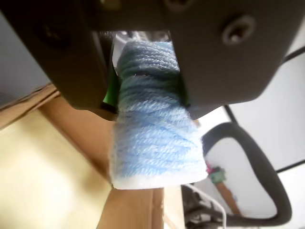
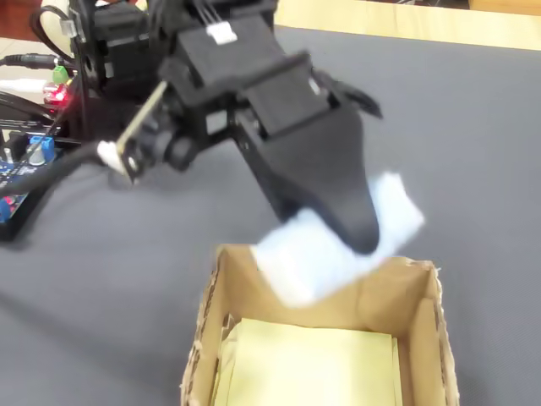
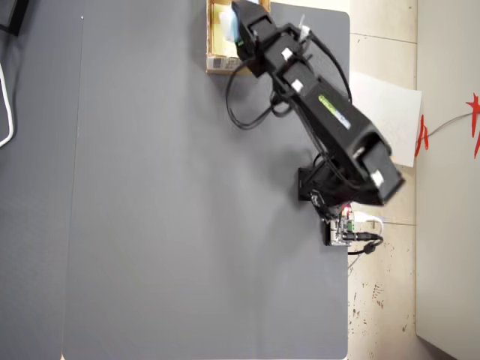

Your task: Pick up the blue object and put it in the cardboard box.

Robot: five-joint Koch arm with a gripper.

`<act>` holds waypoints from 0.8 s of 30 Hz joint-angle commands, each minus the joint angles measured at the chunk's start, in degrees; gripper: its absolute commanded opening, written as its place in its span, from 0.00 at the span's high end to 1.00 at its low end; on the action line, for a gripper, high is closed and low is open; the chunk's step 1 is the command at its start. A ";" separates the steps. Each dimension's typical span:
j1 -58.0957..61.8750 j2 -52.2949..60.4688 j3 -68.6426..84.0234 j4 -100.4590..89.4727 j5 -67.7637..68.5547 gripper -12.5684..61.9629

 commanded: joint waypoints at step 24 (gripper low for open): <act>-1.49 8.26 -0.44 2.20 3.43 0.38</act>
